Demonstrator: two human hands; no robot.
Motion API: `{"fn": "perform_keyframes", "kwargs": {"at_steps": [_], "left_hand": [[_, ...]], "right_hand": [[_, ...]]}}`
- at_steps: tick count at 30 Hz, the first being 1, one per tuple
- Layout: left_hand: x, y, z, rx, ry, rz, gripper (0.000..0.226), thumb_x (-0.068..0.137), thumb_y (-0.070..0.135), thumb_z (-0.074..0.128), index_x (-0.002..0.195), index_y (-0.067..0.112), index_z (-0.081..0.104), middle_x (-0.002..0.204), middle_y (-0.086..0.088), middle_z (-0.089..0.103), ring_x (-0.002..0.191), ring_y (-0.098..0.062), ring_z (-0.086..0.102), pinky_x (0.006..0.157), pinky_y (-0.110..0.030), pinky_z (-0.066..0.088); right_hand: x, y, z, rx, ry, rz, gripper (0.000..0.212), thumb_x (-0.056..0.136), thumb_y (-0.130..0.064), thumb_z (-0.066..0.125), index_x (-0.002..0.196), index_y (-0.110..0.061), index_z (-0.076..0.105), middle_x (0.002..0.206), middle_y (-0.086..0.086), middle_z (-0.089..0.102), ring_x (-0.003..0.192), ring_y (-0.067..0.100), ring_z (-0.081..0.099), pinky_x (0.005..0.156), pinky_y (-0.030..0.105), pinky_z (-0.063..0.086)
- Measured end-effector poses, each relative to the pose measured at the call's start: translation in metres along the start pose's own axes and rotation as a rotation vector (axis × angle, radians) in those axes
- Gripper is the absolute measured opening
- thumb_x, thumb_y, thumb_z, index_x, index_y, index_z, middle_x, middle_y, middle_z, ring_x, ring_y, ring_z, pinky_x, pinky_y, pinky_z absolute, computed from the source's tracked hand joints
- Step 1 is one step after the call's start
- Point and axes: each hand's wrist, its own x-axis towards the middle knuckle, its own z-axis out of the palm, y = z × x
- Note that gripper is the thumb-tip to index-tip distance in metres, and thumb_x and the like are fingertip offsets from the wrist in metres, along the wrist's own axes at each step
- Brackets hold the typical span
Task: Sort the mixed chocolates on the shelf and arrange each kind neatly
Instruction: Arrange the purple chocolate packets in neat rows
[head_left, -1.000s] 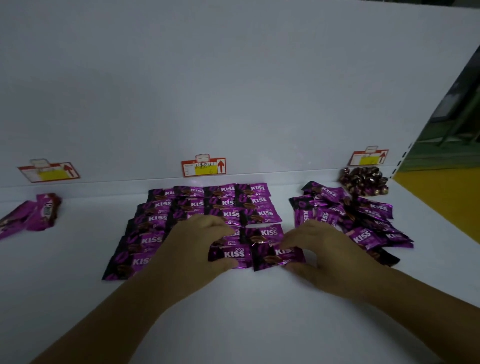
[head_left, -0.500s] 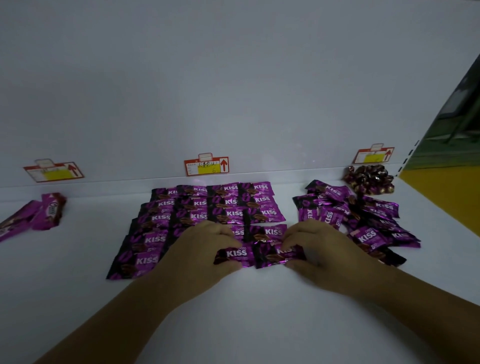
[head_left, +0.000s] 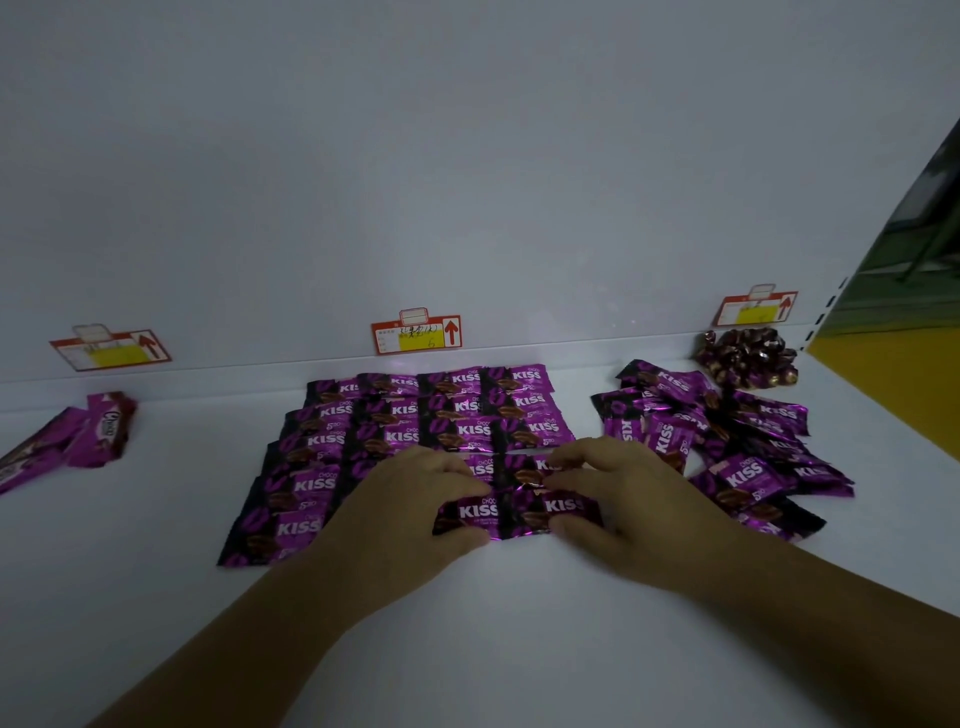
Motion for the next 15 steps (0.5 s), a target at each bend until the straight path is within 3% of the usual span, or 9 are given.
{"fn": "perform_keyframes", "kwargs": {"at_steps": [6, 10, 15], "left_hand": [[0.0004, -0.0012, 0.0012, -0.001, 0.023, 0.012, 0.050, 0.083, 0.056, 0.054, 0.128, 0.035, 0.052, 0.133, 0.016, 0.046, 0.120, 0.001, 0.035, 0.098, -0.015, 0.020], [0.0011, -0.0020, 0.0017, -0.011, 0.027, 0.030, 0.074, 0.066, 0.072, 0.032, 0.125, 0.034, 0.055, 0.128, 0.015, 0.051, 0.109, 0.007, 0.032, 0.091, -0.010, 0.019], [0.0008, -0.0042, 0.0031, -0.008, 0.094, 0.049, 0.068, 0.068, 0.069, 0.040, 0.125, 0.035, 0.054, 0.129, 0.016, 0.049, 0.108, 0.009, 0.030, 0.093, -0.012, 0.019]], "right_hand": [[0.0028, 0.0024, -0.0014, -0.010, -0.019, 0.014, 0.040, 0.084, -0.046, 0.049, 0.109, -0.022, 0.069, 0.114, -0.003, 0.063, 0.100, 0.012, 0.061, 0.086, 0.037, 0.050], [0.0030, 0.0030, -0.0019, -0.013, -0.017, 0.004, 0.039, 0.084, -0.044, 0.051, 0.108, -0.020, 0.069, 0.113, -0.001, 0.064, 0.098, 0.014, 0.061, 0.085, 0.034, 0.047], [0.0018, 0.0026, -0.0054, -0.001, -0.020, -0.005, 0.043, 0.085, -0.046, 0.049, 0.113, -0.018, 0.067, 0.114, 0.000, 0.063, 0.102, 0.013, 0.059, 0.089, 0.027, 0.040]]}}
